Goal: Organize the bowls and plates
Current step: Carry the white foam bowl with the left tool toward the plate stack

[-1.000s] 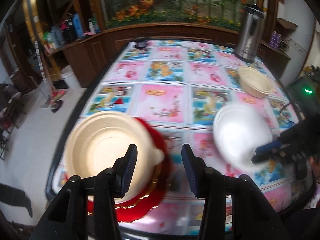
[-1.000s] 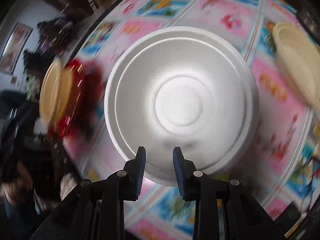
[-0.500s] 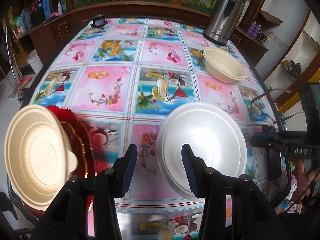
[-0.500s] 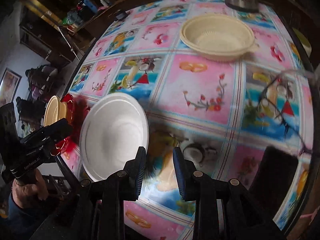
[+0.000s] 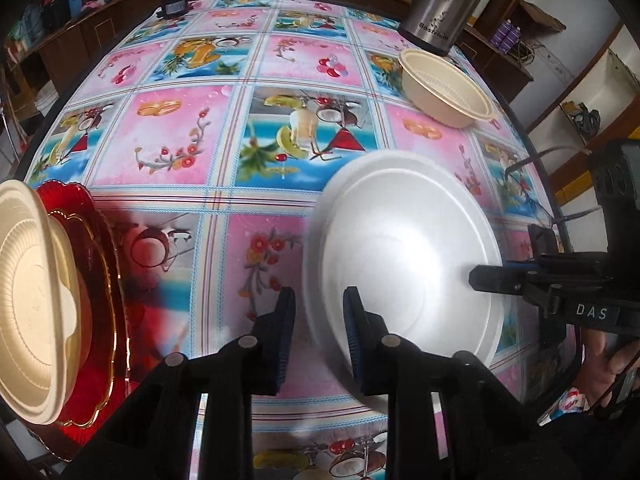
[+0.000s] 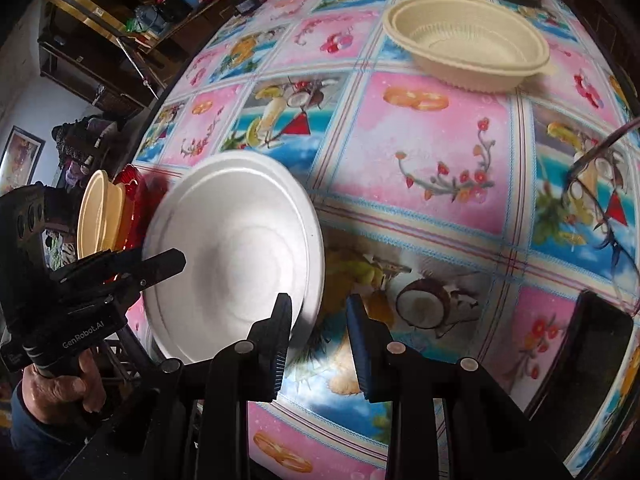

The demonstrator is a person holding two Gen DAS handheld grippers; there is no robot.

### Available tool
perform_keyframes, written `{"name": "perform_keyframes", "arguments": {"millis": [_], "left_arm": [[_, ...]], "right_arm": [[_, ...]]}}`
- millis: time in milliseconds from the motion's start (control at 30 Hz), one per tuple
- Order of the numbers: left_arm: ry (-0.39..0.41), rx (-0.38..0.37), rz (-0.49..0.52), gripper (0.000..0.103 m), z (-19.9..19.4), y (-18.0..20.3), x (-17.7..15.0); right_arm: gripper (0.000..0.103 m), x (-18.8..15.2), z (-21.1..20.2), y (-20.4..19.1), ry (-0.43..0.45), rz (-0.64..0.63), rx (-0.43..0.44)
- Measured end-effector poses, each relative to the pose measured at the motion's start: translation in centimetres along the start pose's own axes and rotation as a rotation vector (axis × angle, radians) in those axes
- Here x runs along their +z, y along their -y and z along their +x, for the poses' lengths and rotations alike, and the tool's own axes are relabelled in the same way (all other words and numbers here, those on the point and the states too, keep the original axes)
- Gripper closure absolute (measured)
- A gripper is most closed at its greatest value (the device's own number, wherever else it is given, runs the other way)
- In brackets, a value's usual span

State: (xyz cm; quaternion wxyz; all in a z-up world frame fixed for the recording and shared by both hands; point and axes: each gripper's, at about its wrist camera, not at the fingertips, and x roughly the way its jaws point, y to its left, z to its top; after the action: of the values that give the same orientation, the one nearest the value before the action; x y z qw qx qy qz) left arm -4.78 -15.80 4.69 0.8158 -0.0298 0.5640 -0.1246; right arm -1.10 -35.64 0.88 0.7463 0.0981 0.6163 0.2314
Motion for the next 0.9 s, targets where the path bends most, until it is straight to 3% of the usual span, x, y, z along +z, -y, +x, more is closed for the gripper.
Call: {"name": "perform_keyframes", "arguments": {"millis": [167,467,900], "left_arm": [[0.011,0.03,0.044,0.085,-0.3,0.8,-0.1],[0.011,0.045,0.031,0.085,-0.4,0.2,-0.4],[0.035,0.09,0.094,0.086,-1.1,1.3,-0.8]], "right_arm": [[0.091,0.0,-0.3,-0.7,0.016,-0.022,-0.007],[0.091,-0.1,-1.6,-1.1,0.063,-0.054,-0.026],[0.091,-0.5,-1.3,-0.7,0.058,-0.02,-0.025]]}}
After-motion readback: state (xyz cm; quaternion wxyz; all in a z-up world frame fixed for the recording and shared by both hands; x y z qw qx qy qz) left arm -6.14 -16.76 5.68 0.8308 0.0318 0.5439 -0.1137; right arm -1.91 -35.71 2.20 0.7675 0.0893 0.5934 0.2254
